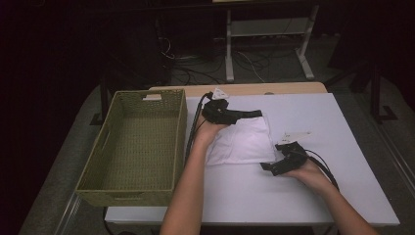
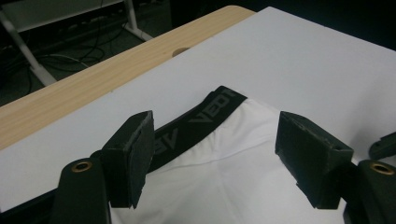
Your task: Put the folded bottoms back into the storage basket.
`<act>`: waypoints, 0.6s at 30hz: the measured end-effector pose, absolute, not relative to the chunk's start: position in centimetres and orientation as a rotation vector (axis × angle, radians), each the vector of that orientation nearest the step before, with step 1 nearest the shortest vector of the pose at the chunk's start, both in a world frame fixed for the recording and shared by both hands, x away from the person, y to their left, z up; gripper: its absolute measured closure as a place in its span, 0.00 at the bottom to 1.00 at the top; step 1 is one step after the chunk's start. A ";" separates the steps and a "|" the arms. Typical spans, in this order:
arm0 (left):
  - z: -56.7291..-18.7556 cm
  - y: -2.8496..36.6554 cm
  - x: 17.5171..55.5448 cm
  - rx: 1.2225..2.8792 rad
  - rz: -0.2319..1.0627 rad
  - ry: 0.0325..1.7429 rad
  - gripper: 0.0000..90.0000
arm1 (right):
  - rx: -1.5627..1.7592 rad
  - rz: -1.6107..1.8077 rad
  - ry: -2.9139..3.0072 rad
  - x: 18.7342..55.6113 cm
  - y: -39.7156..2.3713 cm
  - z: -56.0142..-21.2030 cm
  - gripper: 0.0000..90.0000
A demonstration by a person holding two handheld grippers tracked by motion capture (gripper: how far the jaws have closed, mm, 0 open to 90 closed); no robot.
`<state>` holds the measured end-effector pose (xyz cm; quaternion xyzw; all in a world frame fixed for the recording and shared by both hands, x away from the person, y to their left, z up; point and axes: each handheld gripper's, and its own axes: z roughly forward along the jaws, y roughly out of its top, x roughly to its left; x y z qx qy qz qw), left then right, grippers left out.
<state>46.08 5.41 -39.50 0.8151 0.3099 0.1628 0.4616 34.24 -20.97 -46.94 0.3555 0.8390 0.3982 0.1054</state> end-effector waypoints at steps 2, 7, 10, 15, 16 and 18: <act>-39.7 5.5 46.4 2.006 0.403 0.777 0.32 | 1.046 1.174 2.473 34.3 -21.0 -46.9 0.00; -40.3 5.5 47.2 2.028 0.407 0.798 0.32 | 1.045 1.175 2.475 34.2 -21.0 -47.0 0.00; -40.7 5.6 47.6 2.036 0.408 0.817 0.32 | 1.046 1.175 2.475 34.2 -21.0 -47.0 0.00; -41.2 5.9 48.4 2.033 0.416 0.853 0.32 | 1.049 1.180 2.474 34.3 -21.0 -46.9 0.00; -41.3 5.9 48.6 2.046 0.420 0.861 0.32 | 1.048 1.180 2.474 34.3 -21.0 -46.9 0.00; -41.3 6.0 49.0 2.048 0.418 0.877 0.32 | 1.047 1.179 2.474 34.3 -21.0 -46.9 0.00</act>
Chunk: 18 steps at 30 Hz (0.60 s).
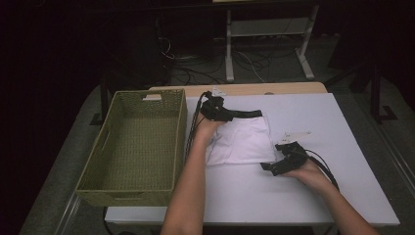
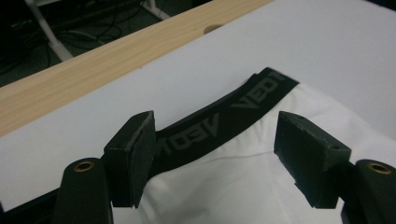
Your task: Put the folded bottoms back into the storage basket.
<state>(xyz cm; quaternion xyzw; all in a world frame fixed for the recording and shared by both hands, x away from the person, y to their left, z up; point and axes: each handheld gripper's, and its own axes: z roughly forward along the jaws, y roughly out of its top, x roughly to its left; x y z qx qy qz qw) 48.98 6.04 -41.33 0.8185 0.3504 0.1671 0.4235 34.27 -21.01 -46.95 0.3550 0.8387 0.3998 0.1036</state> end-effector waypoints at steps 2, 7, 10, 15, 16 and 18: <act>-41.3 6.2 49.4 2.047 0.424 0.888 0.32 | 1.046 1.180 2.474 34.3 -21.0 -46.9 0.00; -41.6 6.4 50.2 2.047 0.422 0.928 0.32 | 1.043 1.182 2.475 34.3 -21.0 -46.9 0.00; -42.0 6.6 50.6 2.063 0.421 0.950 0.32 | 1.041 1.186 2.476 34.3 -21.0 -46.9 0.00; -42.8 6.7 51.2 2.082 0.417 0.978 0.32 | 1.041 1.187 2.476 34.3 -21.0 -46.9 0.00; -43.0 6.8 51.3 2.085 0.412 0.984 0.32 | 1.043 1.188 2.476 34.3 -21.0 -46.9 0.00; -43.3 6.8 51.4 2.089 0.409 0.999 0.32 | 1.046 1.190 2.475 34.3 -21.0 -46.9 0.00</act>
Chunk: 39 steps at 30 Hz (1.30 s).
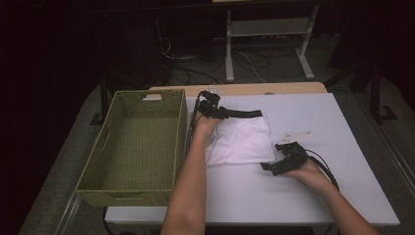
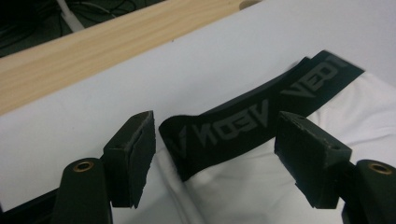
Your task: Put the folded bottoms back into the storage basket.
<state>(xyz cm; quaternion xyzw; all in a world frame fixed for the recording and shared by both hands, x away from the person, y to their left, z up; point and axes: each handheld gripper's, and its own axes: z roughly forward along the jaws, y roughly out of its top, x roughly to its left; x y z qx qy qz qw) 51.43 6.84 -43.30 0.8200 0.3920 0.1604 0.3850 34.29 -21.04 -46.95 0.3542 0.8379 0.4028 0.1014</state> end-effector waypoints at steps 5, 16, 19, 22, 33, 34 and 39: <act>-44.1 6.9 51.7 2.107 0.401 1.025 0.28 | 1.045 1.192 2.477 34.3 -21.0 -47.0 0.00; -45.1 7.1 52.1 2.123 0.384 1.063 0.23 | 1.042 1.191 2.478 34.3 -21.0 -47.0 0.00; -45.3 7.0 52.1 2.134 0.377 1.062 0.23 | 1.042 1.190 2.479 34.3 -21.0 -47.0 0.00; -45.5 7.1 52.2 2.140 0.373 1.064 0.22 | 1.042 1.189 2.479 34.3 -21.0 -47.0 0.00; -45.7 7.2 52.3 2.133 0.338 1.054 0.27 | 1.043 1.188 2.478 34.3 -21.0 -47.0 0.00; -45.7 7.2 52.2 2.134 0.332 1.050 0.30 | 1.044 1.187 2.479 34.3 -21.0 -47.0 0.00; -45.5 7.0 52.1 2.149 0.304 1.021 0.45 | 1.042 1.185 2.480 34.3 -21.0 -47.0 0.00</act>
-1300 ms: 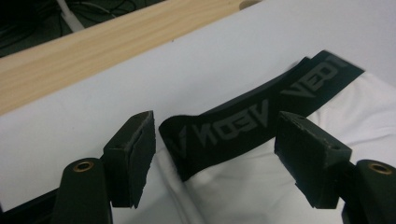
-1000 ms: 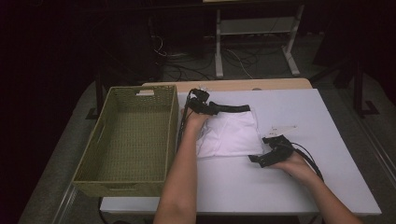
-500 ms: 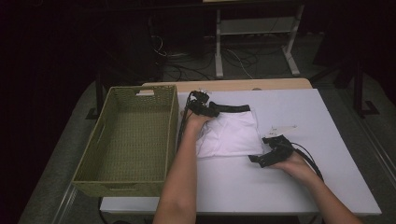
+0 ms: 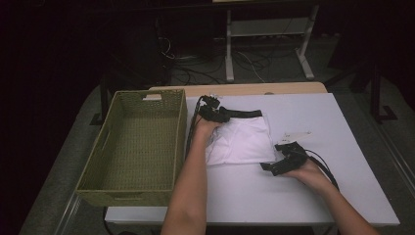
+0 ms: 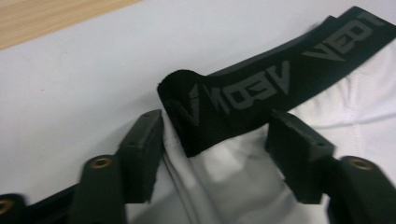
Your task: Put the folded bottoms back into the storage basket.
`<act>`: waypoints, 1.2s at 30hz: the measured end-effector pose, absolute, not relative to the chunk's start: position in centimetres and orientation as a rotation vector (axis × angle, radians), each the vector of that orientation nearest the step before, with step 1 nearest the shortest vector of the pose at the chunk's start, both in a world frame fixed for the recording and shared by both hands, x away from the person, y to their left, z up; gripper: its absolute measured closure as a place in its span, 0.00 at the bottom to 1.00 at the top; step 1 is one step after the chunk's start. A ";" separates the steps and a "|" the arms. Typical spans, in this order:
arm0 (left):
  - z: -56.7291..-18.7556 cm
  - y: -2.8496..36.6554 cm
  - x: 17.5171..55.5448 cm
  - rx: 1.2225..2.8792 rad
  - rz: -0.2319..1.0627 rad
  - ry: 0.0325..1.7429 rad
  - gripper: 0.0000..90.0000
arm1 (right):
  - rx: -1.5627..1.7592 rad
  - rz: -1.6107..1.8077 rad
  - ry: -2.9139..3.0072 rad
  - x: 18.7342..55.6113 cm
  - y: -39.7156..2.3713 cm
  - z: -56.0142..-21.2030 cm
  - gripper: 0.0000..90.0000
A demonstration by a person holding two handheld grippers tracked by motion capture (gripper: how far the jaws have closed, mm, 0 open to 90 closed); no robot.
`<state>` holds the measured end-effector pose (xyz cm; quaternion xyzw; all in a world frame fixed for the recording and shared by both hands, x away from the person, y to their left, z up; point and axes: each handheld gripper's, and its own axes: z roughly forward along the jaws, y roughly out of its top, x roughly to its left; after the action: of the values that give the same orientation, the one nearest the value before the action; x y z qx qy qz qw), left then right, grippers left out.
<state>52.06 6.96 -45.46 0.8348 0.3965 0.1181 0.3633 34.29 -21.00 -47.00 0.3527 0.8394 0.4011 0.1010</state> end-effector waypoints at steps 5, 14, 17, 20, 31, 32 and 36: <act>-45.4 6.8 52.0 2.151 0.266 0.996 0.60 | 1.041 1.184 2.481 34.3 -21.0 -47.0 0.00; -45.4 6.7 51.9 2.144 0.217 0.990 0.80 | 1.048 1.195 2.483 34.3 -21.2 -46.8 0.06; -45.3 6.6 51.8 2.151 0.225 0.990 0.81 | 1.049 1.193 2.479 34.2 -21.4 -46.7 0.11; -45.3 6.6 51.8 2.153 0.225 0.992 0.81 | 1.054 1.173 2.482 34.0 -21.6 -46.6 0.16; -45.3 6.5 51.7 2.153 0.232 1.000 0.81 | 1.035 1.123 2.471 33.5 -22.1 -46.6 0.41; -45.2 6.5 51.7 2.152 0.233 1.002 0.81 | 1.031 1.120 2.474 33.5 -22.1 -46.6 0.46; -45.2 6.5 51.7 2.150 0.235 1.006 0.82 | 1.009 1.087 2.479 33.2 -21.9 -46.4 0.61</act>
<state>51.68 6.45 -45.25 0.8376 0.3921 0.0917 0.3691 33.23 -21.92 -46.41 0.3464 0.8514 0.3732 0.1262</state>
